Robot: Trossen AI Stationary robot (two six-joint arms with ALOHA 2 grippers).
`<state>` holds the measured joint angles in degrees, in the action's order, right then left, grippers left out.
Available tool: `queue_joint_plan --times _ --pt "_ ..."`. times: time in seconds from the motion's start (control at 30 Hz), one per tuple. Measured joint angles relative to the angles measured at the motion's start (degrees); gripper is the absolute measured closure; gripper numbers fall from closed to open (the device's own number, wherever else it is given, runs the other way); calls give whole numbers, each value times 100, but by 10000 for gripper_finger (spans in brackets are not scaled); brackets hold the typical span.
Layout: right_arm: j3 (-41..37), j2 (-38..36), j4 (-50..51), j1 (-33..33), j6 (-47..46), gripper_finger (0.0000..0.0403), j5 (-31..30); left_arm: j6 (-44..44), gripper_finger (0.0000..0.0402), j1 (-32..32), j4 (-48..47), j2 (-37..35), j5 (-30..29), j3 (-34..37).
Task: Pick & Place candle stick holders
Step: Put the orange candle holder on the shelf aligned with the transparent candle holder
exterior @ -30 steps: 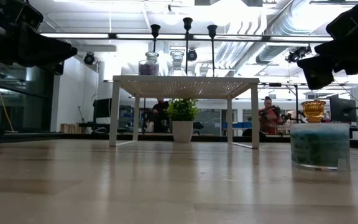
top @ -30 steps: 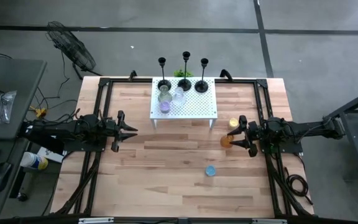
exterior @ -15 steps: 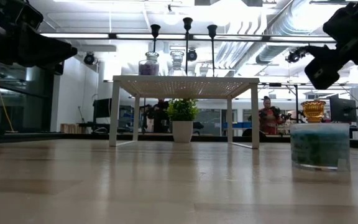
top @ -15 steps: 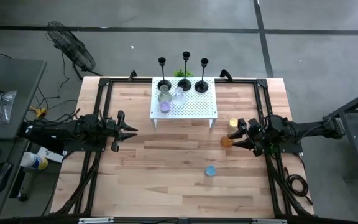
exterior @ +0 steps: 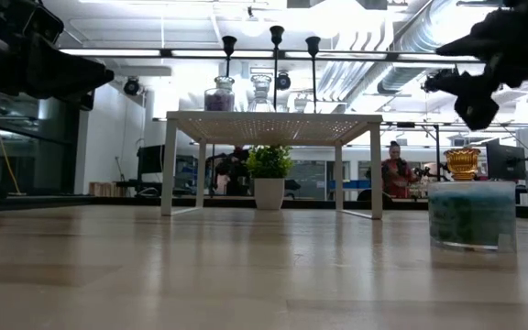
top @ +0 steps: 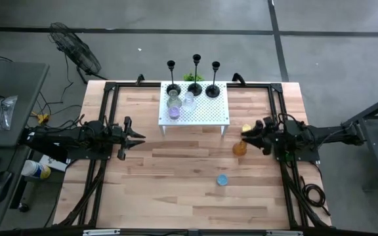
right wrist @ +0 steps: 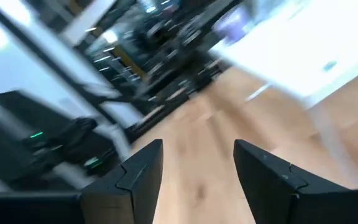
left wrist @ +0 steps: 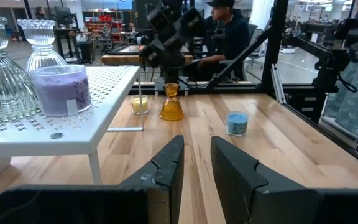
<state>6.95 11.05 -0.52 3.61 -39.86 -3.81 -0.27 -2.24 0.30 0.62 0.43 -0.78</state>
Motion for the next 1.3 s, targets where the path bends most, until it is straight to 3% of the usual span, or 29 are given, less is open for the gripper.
queue_joint_plan --times 0.3,0.7,0.97,1.3 --pt "1322 594 1971 572 353 212 -2573 0 325 0 -2 0 2 0" --pt "1426 1456 2617 2229 -1374 212 -4201 0 325 0 -2 0 2 0" --pt "1428 2164 2929 3425 -2087 212 -4169 0 325 0 -2 0 0 0" --pt "1430 2954 3922 4160 -3738 212 -3458 0 325 -1 -1 0 2 0"
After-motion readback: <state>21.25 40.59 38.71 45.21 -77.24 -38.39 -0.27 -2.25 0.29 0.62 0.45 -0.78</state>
